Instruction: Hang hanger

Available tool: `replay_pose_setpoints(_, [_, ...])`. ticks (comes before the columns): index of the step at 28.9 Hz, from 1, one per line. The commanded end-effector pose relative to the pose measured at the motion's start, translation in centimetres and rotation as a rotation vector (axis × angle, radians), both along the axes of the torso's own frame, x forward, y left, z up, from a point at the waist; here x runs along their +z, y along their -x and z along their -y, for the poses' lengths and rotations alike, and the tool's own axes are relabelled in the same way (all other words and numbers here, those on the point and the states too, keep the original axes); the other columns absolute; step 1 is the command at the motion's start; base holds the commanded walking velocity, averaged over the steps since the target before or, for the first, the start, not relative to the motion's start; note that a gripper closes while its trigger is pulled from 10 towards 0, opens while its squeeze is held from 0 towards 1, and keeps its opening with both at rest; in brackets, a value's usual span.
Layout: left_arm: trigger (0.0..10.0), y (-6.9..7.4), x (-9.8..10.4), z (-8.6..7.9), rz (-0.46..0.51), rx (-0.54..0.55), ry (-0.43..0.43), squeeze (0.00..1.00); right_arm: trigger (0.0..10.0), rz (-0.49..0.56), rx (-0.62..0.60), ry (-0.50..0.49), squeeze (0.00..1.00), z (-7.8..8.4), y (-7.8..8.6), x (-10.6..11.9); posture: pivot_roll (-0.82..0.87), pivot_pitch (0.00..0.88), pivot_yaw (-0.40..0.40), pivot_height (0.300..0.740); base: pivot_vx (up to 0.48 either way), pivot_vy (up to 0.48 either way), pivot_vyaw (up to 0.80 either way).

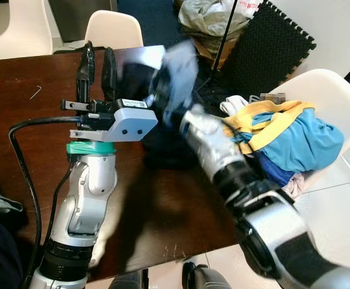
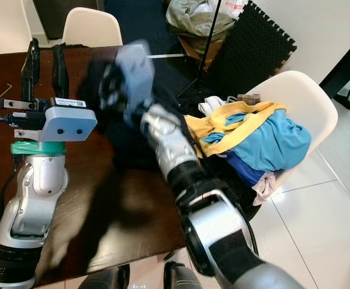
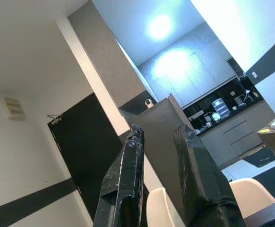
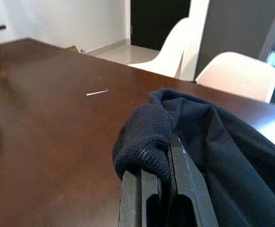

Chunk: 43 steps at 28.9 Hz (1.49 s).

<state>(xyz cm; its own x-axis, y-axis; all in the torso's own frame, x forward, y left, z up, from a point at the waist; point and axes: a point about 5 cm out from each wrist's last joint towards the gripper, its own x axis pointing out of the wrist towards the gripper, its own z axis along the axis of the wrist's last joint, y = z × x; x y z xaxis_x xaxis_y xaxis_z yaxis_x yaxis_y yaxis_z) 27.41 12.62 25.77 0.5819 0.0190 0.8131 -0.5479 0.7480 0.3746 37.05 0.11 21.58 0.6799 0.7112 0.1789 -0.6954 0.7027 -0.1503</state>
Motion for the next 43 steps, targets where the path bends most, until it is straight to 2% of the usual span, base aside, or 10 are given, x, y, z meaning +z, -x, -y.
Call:
replay_pose_setpoints(1, [10.0, 0.5, 0.3, 0.4, 0.02, -0.015, -0.009, 0.0, 10.0, -0.015, -0.013, 0.044, 0.0, 0.1, 0.2, -1.3, 0.05, 0.088, 0.001, 0.74, 0.0, 0.0, 0.0])
replay_pose_setpoints(16, [10.0, 0.5, 0.7, 0.7, 0.043, -0.015, -0.016, 0.0, 10.0, 0.092, 0.233, 0.44, 0.0, -0.1, 2.6, -6.2, 0.05, 0.078, 0.005, 0.74, 0.0, 0.0, 0.0])
replay_pose_setpoints(18, [10.0, 0.5, 0.7, 0.6, 0.043, -0.011, -0.019, 0.0, 10.0, 0.029, 0.252, 0.355, 1.0, 0.0, 2.7, -5.9, 0.06, 0.077, 0.005, 0.74, 0.0, 0.0, 0.0])
replay_pose_setpoints(24, [10.0, 0.5, 0.6, 0.6, 0.04, -0.008, -0.022, 0.0, 10.0, -0.19, 0.49, -0.138, 1.0, 0.5, 3.6, -2.7, 0.06, 0.074, 0.004, 0.74, 0.0, 0.0, 0.0])
replay_pose_setpoints(27, [10.0, 0.5, 0.6, 0.7, 0.04, -0.008, -0.023, 0.0, 10.0, -0.21, 0.538, -0.193, 1.0, 0.8, 3.8, -2.1, 0.06, 0.074, 0.004, 0.74, 0.0, 0.0, 0.0])
replay_pose_setpoints(29, [10.0, 0.5, 0.6, 0.7, 0.039, -0.011, -0.024, 0.0, 10.0, -0.232, 0.647, -0.298, 0.0, 1.8, 4.3, -0.9, 0.06, 0.072, 0.003, 0.74, 0.0, 0.0, 0.0])
replay_pose_setpoints(31, [10.0, 0.5, 0.5, 0.8, 0.038, -0.013, -0.024, 0.0, 10.0, -0.238, 0.705, -0.317, 0.0, 2.4, 4.7, -0.6, 0.06, 0.072, 0.004, 0.74, 0.0, 0.0, 0.0])
replay_pose_setpoints(38, [10.0, 0.5, 0.5, 0.8, 0.036, -0.015, -0.024, 0.0, 10.0, -0.239, 0.801, -0.177, 0.0, 3.0, 6.0, -1.7, 0.05, 0.069, 0.004, 0.74, 0.0, 0.0, 0.0])
replay_pose_setpoints(42, [10.0, 0.4, 0.4, 0.9, 0.032, -0.019, -0.022, 0.0, 10.0, -0.199, 0.71, 0.165, 0.0, 2.4, 6.6, -5.3, 0.05, 0.069, 0.003, 0.74, 0.0, 0.0, 0.0])
replay_pose_setpoints(43, [10.0, 0.4, 0.4, 0.9, 0.031, -0.021, -0.02, 0.0, 10.0, -0.207, 0.65, 0.194, 1.0, 2.0, 6.4, -6.1, 0.05, 0.07, 0.004, 0.74, 0.0, 0.0, 0.0])
